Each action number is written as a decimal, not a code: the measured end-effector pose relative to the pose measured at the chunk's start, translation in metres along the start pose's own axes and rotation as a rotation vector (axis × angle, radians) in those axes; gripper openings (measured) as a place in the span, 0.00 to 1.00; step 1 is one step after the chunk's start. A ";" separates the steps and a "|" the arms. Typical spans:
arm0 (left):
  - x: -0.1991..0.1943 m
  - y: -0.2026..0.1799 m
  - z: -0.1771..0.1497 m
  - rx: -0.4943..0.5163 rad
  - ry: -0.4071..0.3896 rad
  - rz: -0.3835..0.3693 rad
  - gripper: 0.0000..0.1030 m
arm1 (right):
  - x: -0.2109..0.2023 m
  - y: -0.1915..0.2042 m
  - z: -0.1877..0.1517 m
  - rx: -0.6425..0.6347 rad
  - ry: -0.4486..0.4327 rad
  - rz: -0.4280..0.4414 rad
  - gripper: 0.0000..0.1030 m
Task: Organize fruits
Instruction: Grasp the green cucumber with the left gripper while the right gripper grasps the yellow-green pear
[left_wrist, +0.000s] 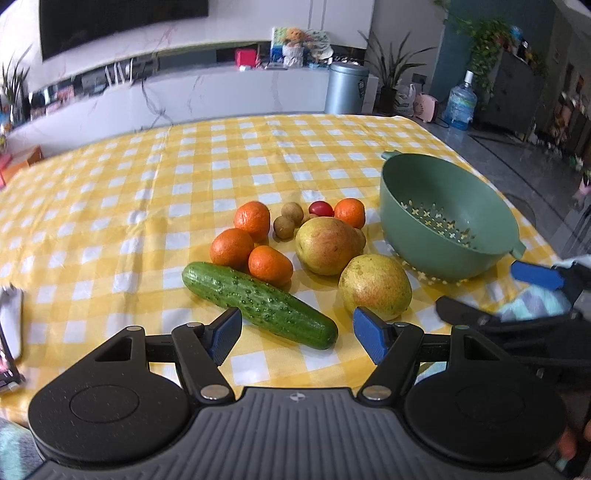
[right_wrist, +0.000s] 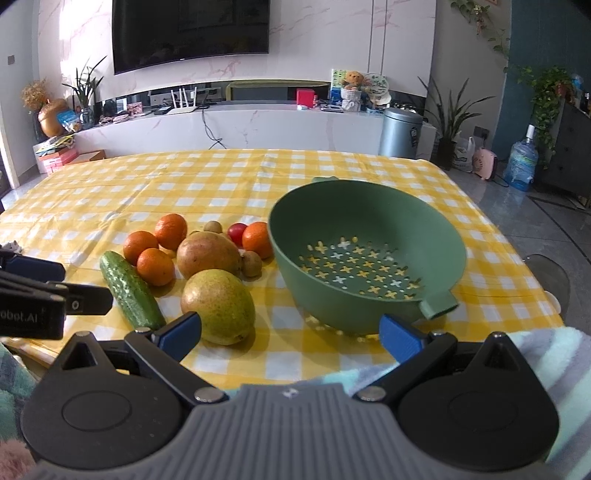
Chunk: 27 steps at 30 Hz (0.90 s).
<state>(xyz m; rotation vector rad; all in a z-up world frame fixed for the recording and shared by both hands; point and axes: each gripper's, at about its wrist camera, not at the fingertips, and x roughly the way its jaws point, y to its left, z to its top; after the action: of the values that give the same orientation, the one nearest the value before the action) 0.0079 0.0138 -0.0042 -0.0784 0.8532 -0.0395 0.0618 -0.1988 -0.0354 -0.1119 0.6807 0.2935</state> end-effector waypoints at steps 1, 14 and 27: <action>0.002 0.002 0.001 -0.014 0.008 -0.005 0.73 | 0.002 0.002 0.001 -0.006 0.000 0.023 0.96; 0.049 0.020 0.020 -0.143 0.150 0.087 0.64 | 0.036 0.026 0.011 -0.055 0.005 0.162 0.72; 0.080 0.027 0.027 -0.286 0.197 0.094 0.74 | 0.069 0.033 0.014 -0.072 0.091 0.175 0.65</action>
<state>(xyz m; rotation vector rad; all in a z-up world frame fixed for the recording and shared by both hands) 0.0807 0.0368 -0.0490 -0.3068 1.0541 0.1656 0.1118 -0.1486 -0.0686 -0.1358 0.7719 0.4834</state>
